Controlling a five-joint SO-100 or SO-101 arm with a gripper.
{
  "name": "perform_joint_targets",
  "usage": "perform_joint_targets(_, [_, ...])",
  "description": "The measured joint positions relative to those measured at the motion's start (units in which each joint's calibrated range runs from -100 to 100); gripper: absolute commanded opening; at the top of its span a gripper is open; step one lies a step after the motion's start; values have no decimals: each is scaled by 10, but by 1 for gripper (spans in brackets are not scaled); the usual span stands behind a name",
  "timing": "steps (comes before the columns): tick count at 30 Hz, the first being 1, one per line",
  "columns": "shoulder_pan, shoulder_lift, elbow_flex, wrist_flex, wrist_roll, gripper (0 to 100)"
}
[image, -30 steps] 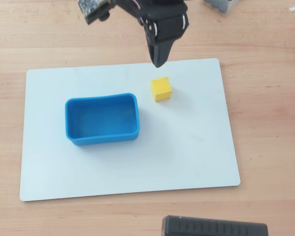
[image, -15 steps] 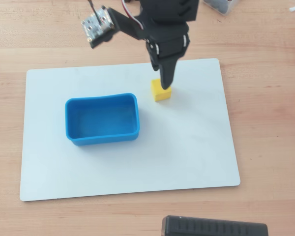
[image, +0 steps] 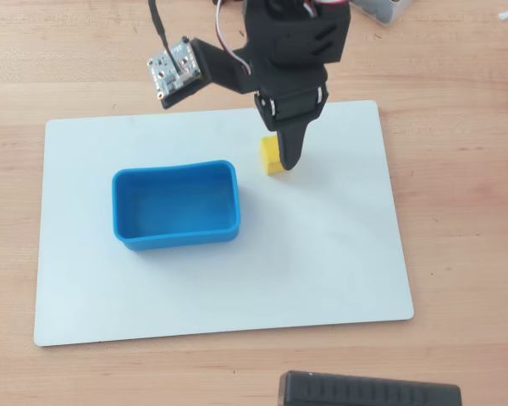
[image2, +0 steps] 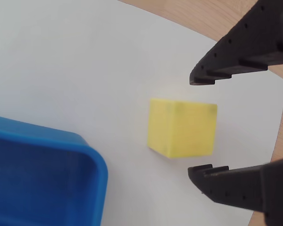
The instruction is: Pick up yellow cube and drop it in the blue rectangular bin
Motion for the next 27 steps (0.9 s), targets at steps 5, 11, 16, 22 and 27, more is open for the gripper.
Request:
perform_joint_targets(5, [0, 16, -1, 0, 0, 21])
perform_joint_targets(11, [0, 42, -1, -11, -2, 21])
perform_joint_targets(16, [0, 54, -1, -17, -3, 19])
perform_joint_targets(22, [0, 67, -9, -23, -3, 7])
perform_joint_targets(27, [0, 67, -15, -23, -3, 6])
